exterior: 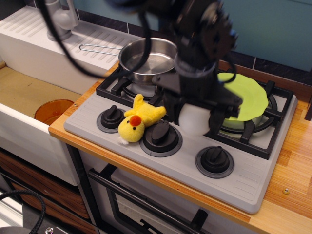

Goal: Put egg on plate and stuffedduck in pot or pan on stove

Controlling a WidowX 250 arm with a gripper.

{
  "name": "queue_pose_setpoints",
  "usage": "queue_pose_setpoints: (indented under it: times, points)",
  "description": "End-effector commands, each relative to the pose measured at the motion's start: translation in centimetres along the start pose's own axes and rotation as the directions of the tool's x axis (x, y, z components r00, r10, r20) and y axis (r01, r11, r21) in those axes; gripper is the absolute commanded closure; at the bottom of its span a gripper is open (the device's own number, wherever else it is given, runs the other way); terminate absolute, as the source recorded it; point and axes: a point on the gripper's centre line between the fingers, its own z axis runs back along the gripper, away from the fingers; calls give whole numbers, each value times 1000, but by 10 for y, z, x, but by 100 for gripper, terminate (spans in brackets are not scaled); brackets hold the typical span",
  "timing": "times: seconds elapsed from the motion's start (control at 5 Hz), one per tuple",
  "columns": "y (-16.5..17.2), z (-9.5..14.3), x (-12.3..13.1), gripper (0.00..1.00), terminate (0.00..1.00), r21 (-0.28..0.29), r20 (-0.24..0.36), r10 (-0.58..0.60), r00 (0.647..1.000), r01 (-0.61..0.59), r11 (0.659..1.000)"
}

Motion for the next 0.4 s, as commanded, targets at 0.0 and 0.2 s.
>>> queue_pose_setpoints:
  times: [0.0, 0.2]
  points:
    - [-7, 28, 48, 100, 0, -26, 25, -8, 1000, 9, 1000]
    - [-9, 21, 65, 100, 0, -32, 35, -4, 999, 5, 999]
